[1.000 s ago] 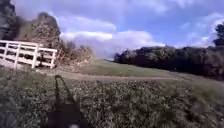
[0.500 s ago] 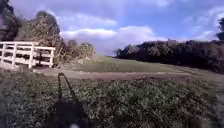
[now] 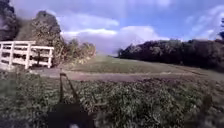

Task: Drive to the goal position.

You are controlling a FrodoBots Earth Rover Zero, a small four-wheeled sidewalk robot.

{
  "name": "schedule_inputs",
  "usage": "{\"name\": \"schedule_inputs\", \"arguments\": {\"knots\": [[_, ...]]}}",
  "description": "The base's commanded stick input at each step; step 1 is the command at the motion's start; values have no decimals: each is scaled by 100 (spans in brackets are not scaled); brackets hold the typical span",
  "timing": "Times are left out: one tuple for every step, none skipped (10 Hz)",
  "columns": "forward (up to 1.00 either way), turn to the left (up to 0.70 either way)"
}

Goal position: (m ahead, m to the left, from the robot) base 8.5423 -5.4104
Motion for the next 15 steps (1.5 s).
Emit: {"name": "schedule_inputs", "arguments": {"knots": [[85, -10], [85, -26], [85, -32], [85, -34], [85, -34], [85, -16], [85, 0], [85, 0], [85, 0], [85, 0], [85, 0], [85, 0], [85, 0], [85, 0], [85, 0]]}}
